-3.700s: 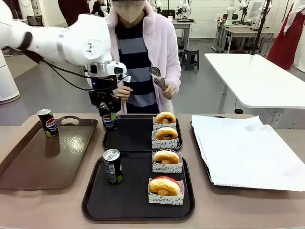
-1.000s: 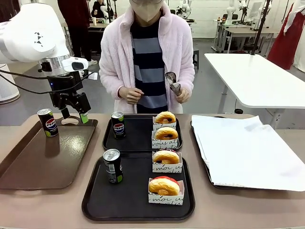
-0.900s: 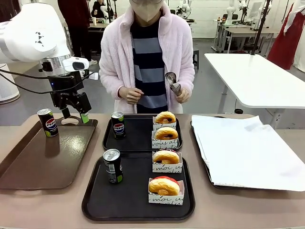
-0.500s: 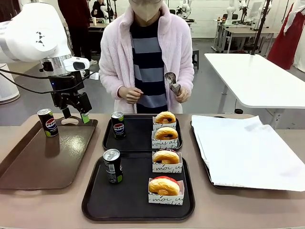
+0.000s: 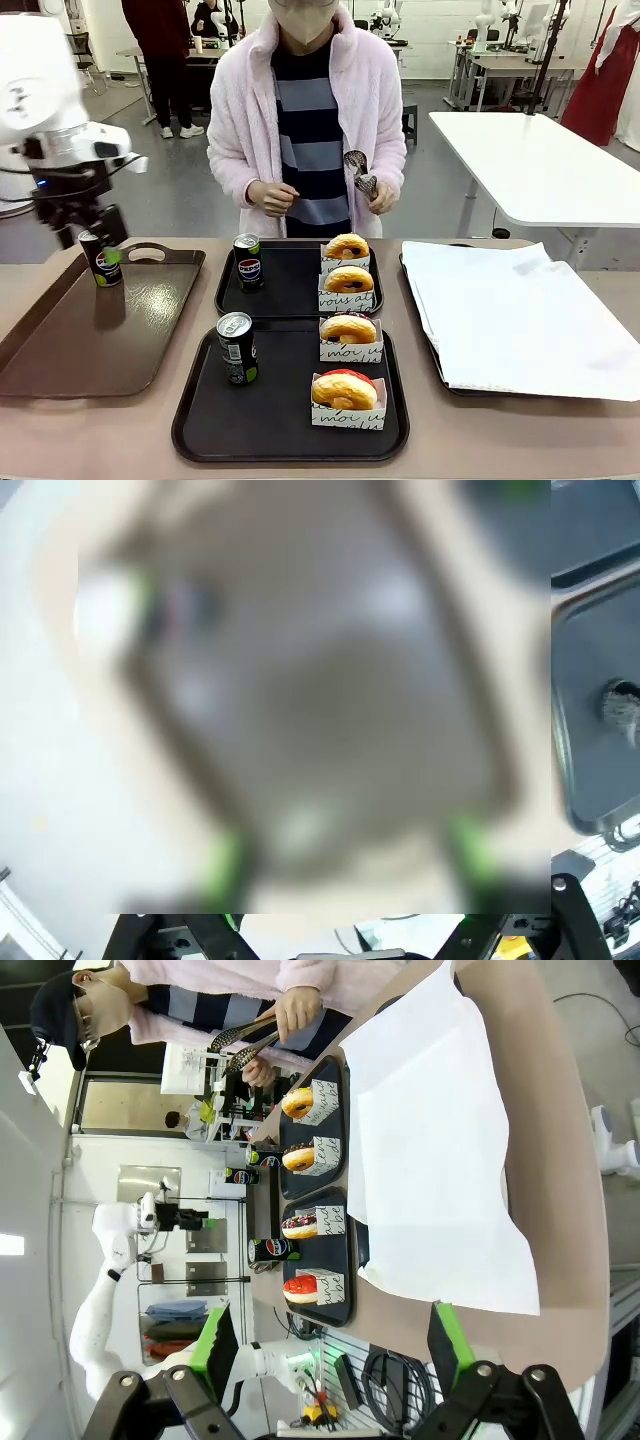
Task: Set up donuts and drinks on trays.
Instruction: Pick up one Pepsi coke from the Handle tray and place it on the Flat Tray without a Pepsi coke.
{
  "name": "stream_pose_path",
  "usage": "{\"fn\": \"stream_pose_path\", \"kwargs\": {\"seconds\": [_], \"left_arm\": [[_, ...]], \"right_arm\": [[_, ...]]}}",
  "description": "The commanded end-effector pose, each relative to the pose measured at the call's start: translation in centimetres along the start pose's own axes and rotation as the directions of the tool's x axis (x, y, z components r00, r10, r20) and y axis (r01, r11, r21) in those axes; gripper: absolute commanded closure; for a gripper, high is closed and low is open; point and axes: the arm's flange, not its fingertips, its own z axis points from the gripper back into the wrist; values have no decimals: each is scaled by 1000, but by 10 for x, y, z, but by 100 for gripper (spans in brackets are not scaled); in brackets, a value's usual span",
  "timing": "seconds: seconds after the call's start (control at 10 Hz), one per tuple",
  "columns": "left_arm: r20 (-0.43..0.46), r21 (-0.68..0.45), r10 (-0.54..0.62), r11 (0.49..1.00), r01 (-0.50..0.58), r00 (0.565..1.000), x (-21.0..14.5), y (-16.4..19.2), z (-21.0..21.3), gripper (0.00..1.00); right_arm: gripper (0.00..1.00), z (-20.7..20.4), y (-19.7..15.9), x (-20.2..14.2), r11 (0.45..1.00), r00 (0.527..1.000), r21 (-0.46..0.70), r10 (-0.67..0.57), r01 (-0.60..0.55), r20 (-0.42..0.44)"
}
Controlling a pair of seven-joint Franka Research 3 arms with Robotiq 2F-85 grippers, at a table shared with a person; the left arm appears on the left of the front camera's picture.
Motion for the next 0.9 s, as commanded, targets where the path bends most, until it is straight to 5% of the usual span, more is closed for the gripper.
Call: {"fn": "stream_pose_path", "kwargs": {"seconds": [0.0, 0.2, 0.3, 0.7, 0.8], "left_arm": [[40, 12, 85, 996, -86, 996, -53, 8, -8, 0], [117, -69, 94, 994, -86, 989, -71, 11, -9, 0], [21, -7, 68, 998, -68, 997, -52, 14, -8, 0], [41, -25, 79, 997, -78, 996, -61, 14, -9, 0], [66, -214, 65, 976, -50, 996, -59, 35, -4, 0]], "right_arm": [[0, 0, 0, 2, 1000, 1000, 22, 18, -18, 12], [0, 0, 0, 2, 1000, 1000, 22, 18, -18, 12], [0, 0, 0, 2, 1000, 1000, 22, 18, -18, 12], [0, 0, 0, 2, 1000, 1000, 22, 18, -18, 12], [0, 0, 0, 2, 1000, 1000, 22, 18, -18, 12]]}}
